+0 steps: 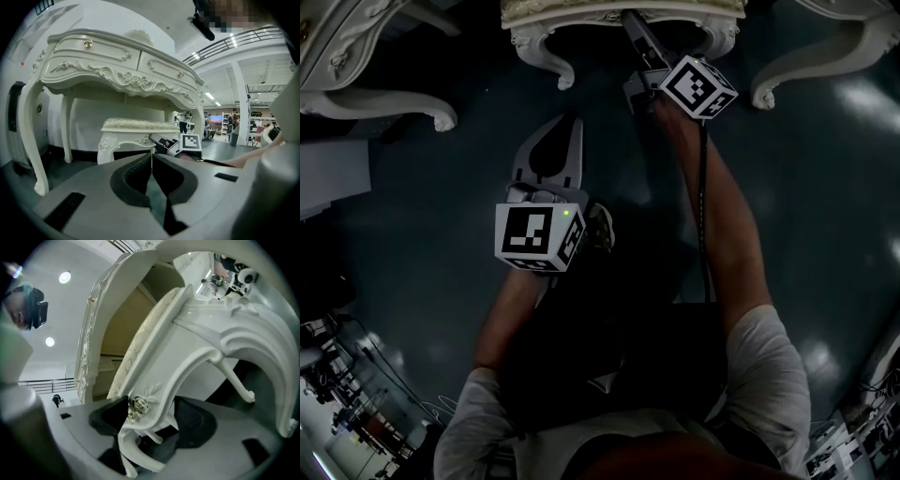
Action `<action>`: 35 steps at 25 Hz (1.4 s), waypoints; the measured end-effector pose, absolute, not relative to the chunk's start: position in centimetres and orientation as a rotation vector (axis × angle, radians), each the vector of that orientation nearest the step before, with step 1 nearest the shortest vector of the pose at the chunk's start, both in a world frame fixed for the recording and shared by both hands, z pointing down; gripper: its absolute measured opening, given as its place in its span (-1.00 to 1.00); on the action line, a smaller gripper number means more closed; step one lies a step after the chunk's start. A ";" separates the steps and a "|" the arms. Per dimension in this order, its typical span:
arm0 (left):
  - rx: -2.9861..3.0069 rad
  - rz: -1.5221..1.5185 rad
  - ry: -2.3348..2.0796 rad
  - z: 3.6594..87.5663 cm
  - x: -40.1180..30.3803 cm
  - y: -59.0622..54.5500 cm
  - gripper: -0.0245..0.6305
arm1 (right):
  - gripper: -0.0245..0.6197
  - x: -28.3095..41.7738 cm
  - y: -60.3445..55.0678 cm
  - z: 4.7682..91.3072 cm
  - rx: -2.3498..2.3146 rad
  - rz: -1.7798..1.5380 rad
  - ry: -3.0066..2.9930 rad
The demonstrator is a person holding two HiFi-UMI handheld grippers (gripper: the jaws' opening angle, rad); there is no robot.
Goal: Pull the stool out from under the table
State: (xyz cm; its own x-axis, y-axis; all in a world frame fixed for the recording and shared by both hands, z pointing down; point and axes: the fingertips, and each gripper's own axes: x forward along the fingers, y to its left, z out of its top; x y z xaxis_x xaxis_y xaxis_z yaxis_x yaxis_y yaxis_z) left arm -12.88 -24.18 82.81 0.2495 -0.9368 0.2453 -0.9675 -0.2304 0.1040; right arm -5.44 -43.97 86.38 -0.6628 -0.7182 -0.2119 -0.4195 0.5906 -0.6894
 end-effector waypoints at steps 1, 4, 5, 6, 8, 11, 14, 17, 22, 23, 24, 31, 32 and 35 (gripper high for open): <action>2.284 0.188 -1.783 82.9 -12.8 -24.3 -0.89 | 0.01 -5.5 -44.0 86.3 -0.909 -0.837 2.347; 2.280 0.172 -1.777 83.0 -12.7 -24.6 -0.89 | 0.01 -5.4 -44.0 86.5 -0.919 -0.836 2.346; 2.281 0.164 -1.773 83.0 -12.6 -24.7 -0.89 | 0.01 -5.4 -44.0 86.6 -0.920 -0.837 2.350; 2.282 0.158 -1.770 83.0 -12.6 -24.8 -0.89 | 0.01 -5.4 -44.0 86.7 -0.921 -0.838 2.355; 2.284 0.153 -1.764 83.1 -12.6 -24.9 -0.89 | 0.01 -5.6 -44.0 86.6 -0.914 -0.841 2.363; 2.290 0.155 -1.751 83.4 -12.4 -25.0 -0.89 | 0.00 -5.5 -43.9 86.8 -0.921 -0.841 2.368; 2.291 0.143 -1.745 83.3 -12.3 -25.2 -0.89 | -0.05 -5.3 -43.3 86.9 -0.946 -0.830 2.371; 2.294 0.126 -1.736 83.2 -12.1 -25.5 -0.89 | -0.08 -5.2 -42.5 87.0 -0.942 -0.837 2.370; 2.303 0.128 -1.706 83.6 -10.9 -25.0 -0.89 | -0.10 -4.1 -40.8 87.1 -0.917 -0.852 2.358; 2.308 0.131 -1.703 83.6 -10.7 -24.9 -0.89 | -0.11 -3.9 -40.5 87.0 -0.905 -0.852 2.356; 2.311 0.132 -1.705 83.6 -10.6 -24.8 -0.89 | -0.11 -3.8 -40.2 86.8 -0.892 -0.852 2.354; 2.249 0.254 -1.940 84.6 -15.6 -26.2 -0.89 | -0.19 -2.8 -38.0 87.1 -0.876 -0.865 2.382; 2.236 0.292 -1.982 85.2 -17.2 -27.0 -0.89 | -0.19 -2.7 -37.9 87.1 -0.880 -0.866 2.384; 2.153 0.392 -2.004 88.6 -21.0 -30.2 -0.39 | -0.19 -2.4 -37.6 87.8 -0.882 -0.877 2.398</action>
State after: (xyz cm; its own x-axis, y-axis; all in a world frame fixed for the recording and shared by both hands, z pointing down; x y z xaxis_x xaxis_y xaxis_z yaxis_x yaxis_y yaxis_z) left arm -21.01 -30.20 88.61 0.0597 -0.9498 0.3073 -0.9955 -0.0791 -0.0512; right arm -2.43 -37.56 87.80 -0.7016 -0.6903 -0.1768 -0.4134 0.5964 -0.6880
